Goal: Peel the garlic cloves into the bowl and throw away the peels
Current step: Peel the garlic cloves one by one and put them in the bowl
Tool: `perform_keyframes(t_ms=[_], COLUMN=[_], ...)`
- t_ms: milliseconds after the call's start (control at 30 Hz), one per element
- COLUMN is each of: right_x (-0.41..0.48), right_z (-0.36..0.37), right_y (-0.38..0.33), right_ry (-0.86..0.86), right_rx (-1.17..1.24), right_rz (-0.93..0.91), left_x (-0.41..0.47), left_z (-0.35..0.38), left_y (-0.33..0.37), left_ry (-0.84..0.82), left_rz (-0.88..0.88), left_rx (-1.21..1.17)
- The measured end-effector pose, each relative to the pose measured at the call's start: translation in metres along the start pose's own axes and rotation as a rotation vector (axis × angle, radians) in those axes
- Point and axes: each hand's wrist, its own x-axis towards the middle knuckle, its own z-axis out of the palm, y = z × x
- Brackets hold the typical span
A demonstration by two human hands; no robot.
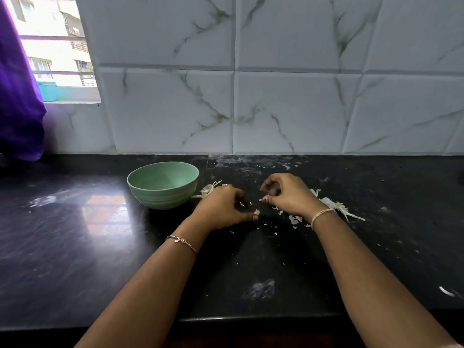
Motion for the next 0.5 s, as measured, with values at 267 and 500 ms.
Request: perform_keyframes(t_ms=[267, 500], right_x=[-0.0035, -0.0044], right_z=[-0.0014, -0.0002], right_y=[0.0001, -0.0001], right_ry=[-0.308, -0.328], right_rx=[0.195, 0.179], right_rz=[0.058, 0.033], left_x=[0.0027, 0.0027], left_z=[0.0049, 0.004], left_y=[-0.0024, -0.0037], left_ry=[0.047, 0.056], left_rz=[0.03, 0.073], left_rx=[0.008, 0.0])
